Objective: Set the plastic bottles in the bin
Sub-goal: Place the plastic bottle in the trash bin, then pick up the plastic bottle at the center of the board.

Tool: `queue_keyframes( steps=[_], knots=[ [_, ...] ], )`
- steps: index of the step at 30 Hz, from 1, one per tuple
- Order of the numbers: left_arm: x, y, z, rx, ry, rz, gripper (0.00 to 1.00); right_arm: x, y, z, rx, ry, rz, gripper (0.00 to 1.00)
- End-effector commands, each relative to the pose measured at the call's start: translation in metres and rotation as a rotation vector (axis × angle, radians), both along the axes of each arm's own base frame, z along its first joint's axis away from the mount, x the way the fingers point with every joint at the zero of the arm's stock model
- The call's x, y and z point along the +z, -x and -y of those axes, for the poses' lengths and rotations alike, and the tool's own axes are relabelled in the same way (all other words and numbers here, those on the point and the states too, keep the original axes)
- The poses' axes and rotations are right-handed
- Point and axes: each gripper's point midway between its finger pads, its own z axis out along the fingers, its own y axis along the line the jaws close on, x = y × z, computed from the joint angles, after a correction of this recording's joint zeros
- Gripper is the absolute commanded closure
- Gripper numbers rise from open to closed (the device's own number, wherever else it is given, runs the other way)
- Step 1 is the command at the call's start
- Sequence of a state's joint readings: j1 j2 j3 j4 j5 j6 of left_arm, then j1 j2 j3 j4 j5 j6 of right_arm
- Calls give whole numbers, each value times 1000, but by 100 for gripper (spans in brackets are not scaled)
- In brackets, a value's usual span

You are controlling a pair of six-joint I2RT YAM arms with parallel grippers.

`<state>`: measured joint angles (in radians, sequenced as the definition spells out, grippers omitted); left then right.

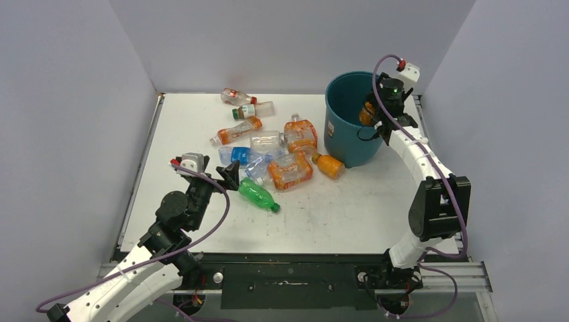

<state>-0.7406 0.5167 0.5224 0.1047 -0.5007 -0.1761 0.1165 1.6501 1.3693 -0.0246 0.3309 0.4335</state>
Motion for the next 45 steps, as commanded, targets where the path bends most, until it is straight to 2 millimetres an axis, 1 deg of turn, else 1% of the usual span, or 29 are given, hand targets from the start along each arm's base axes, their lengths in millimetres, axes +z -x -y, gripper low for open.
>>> queue_keyframes(
  steps=[1,4,9,11,12,14,16,17,20,22,24,26,27,28,30,32,33,35,36,38,39,40,41,43,45],
  knots=[
    [22,1,-1,-6,31,45,4,38,-6,-1,12,-30,81,45],
    [22,1,0,-7,31,45,4,45,-5,-4,24,-40,92,40],
    [21,0,1,-10,27,41,4,64,1,-11,50,-60,127,30],
    [20,0,1,-9,26,40,4,75,5,-16,65,-69,147,27],
    [19,-1,2,-10,24,38,4,84,9,-20,78,-76,166,26],
    [19,-1,2,-11,22,36,4,103,19,-35,118,-88,206,24],
    [18,-2,3,-11,21,33,4,125,34,-57,171,-94,252,22],
    [18,-2,3,-12,20,32,4,139,45,-70,208,-94,280,22],
    [18,-1,4,-20,14,33,4,166,80,-118,360,-104,328,20],
    [19,0,3,-23,14,40,4,175,109,-155,496,-104,350,19],
    [21,2,3,-27,20,52,4,174,141,-192,643,-96,348,19],
    [24,3,2,-29,41,64,4,164,175,-226,788,-88,333,18],
    [26,5,3,-34,64,66,4,155,189,-237,844,-86,316,18],
    [28,7,4,-47,80,68,4,145,199,-244,884,-82,294,18],
    [31,11,12,-97,113,54,4,125,215,-251,946,-86,246,18],
    [32,12,20,-126,138,-5,4,103,226,-252,968,-105,217,18],
    [28,10,24,-129,132,-43,4,90,231,-250,972,-117,199,18],
    [18,5,30,-123,117,-147,4,62,239,-247,971,-145,162,18],
    [13,5,36,-136,115,-198,4,42,245,-244,969,-156,131,18],
    [1,8,53,-207,141,-278,4,16,253,-240,963,-185,94,18],
    [-7,10,59,-228,178,-314,4,3,258,-239,965,-195,70,18],
    [-18,11,63,-237,234,-356,4,-3,260,-238,960,-221,73,18],
    [-34,11,65,-228,287,-401,4,-12,263,-237,959,-235,61,18],
    [-73,10,63,-175,386,-514,4,-26,269,-234,952,-254,43,18],
    [-112,11,56,-121,444,-617,4,-33,273,-231,948,-263,35,18]
  ],
)
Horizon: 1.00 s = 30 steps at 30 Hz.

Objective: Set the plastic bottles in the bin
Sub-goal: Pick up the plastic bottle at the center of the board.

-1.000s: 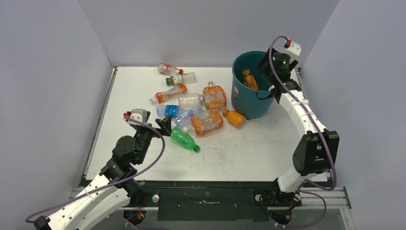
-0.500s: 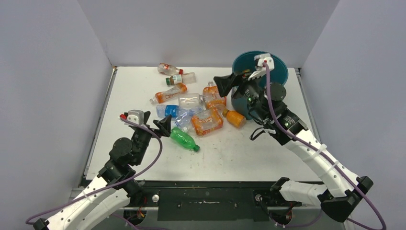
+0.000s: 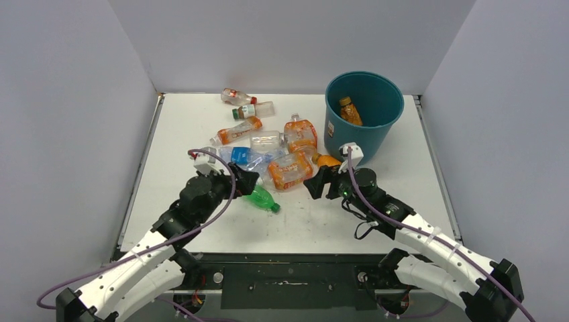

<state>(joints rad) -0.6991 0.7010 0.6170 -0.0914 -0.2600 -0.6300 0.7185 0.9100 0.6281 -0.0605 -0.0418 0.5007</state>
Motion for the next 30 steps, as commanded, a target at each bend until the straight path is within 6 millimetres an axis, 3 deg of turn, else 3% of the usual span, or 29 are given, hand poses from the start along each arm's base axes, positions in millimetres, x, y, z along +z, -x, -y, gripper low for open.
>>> queue_keyframes(
  steps=[1,5,11,25,30],
  knots=[
    [-85,8,-6,85,176,-320,4,30,6,-6,2,-145,64,18],
    [-120,9,-19,134,233,-385,4,21,11,-5,8,-157,49,18],
    [-118,-2,-19,156,315,-366,4,8,14,-14,44,-146,12,18],
    [-155,-33,-23,282,321,-485,0,14,25,-15,44,-183,29,18],
    [-155,-41,-13,254,367,-480,10,12,26,-13,39,-176,28,18]
  ],
)
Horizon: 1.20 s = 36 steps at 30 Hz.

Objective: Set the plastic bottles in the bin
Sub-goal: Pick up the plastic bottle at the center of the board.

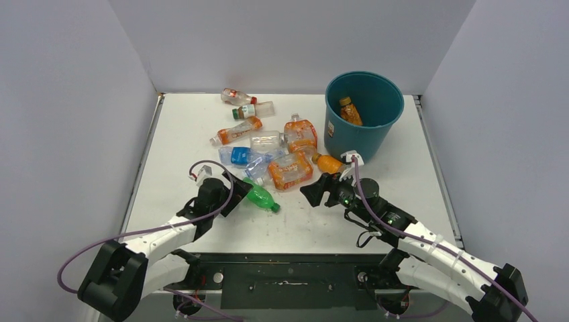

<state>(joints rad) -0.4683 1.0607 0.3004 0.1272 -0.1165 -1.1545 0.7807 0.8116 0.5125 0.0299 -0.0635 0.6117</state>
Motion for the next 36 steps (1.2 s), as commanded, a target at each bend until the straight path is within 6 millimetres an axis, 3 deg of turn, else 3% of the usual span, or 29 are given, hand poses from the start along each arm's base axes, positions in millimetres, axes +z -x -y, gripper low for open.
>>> queue_keyframes(
  steps=[1,9,17,20,22,23,27,32,36],
  knots=[
    [36,-28,18,-2,108,127,11,16,-2,-1,-15,-47,47,18],
    [30,-28,29,-41,159,124,29,16,0,-2,-10,-54,39,18],
    [47,-25,17,-29,116,196,61,21,3,-2,-4,-58,41,18],
    [53,-22,15,-29,109,211,67,23,4,-3,1,-62,45,18],
    [51,-18,13,-36,101,194,58,24,4,-3,1,-63,47,18],
    [50,-16,13,-40,93,183,43,24,5,-4,2,-63,46,18],
    [38,-10,7,-49,16,107,1,24,6,-5,5,-64,42,18],
    [29,-3,-8,-30,-95,26,4,23,8,-5,5,-61,41,18],
    [25,-8,-5,-50,-111,26,4,20,8,-6,0,-58,41,18]
  ],
)
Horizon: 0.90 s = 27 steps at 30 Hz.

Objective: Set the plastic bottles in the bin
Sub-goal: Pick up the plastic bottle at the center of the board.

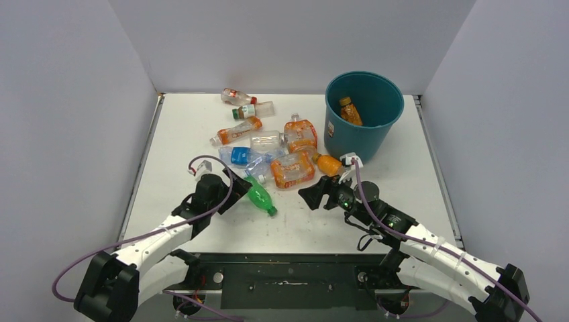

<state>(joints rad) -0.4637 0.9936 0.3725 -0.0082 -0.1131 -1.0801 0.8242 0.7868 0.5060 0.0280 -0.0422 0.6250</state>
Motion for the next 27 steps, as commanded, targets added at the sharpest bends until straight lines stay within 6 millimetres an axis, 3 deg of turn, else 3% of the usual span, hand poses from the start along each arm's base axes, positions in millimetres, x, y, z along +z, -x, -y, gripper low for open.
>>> queue_keyframes(
  steps=[1,11,17,23,27],
  knots=[
    [3,-11,1,-24,-61,5,3,14,-2,-1,-19,-39,31,18],
    [2,-24,22,-75,-146,-2,2,6,4,-2,-8,-35,20,18],
    [-22,-21,31,-101,-178,-74,0,2,7,0,-7,-37,13,18],
    [-25,-24,37,-100,-158,-54,18,0,7,6,-33,-33,16,18],
    [-23,-24,41,-112,-129,-30,36,0,8,7,-32,-29,13,18]
  ],
)
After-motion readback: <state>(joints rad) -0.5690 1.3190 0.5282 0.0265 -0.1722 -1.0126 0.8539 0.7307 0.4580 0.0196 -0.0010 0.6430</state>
